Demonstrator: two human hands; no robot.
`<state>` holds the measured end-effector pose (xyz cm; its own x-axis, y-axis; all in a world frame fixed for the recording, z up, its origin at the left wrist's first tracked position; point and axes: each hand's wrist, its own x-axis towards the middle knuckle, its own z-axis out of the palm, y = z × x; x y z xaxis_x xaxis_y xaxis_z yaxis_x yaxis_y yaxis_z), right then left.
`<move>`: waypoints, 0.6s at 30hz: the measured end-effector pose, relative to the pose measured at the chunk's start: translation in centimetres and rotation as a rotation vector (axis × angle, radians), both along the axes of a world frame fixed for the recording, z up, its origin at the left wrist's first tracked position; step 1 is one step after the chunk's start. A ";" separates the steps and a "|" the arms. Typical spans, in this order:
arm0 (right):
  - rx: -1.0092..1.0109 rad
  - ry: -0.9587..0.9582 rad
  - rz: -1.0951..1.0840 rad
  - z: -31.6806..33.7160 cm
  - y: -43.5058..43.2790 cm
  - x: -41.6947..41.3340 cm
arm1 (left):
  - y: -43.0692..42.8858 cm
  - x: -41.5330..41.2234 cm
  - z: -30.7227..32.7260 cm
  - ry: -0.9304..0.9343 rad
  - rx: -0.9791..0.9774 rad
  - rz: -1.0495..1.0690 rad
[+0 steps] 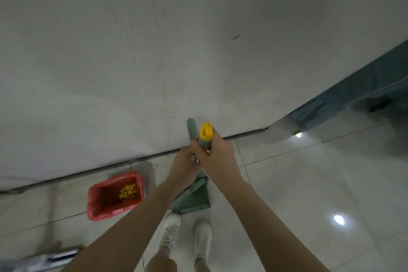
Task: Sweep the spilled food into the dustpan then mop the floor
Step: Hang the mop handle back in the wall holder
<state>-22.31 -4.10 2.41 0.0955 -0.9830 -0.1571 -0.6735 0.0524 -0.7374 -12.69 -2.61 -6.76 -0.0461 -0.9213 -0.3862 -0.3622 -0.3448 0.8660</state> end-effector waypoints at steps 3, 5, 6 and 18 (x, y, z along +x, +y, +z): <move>0.006 -0.007 0.051 -0.4 0.6 0.2 | 1.1 0.2 1.0 -0.038 0.060 0.040; 0.027 -0.037 0.087 -0.3 1.1 0.3 | 1.9 0.2 1.4 -0.032 0.085 0.090; 0.039 -0.056 0.114 -0.2 1.3 0.4 | 2.3 0.1 1.7 -0.045 0.089 0.116; -0.056 -0.124 0.225 0.3 -1.8 2.3 | 0.4 1.2 2.9 -0.136 0.140 0.292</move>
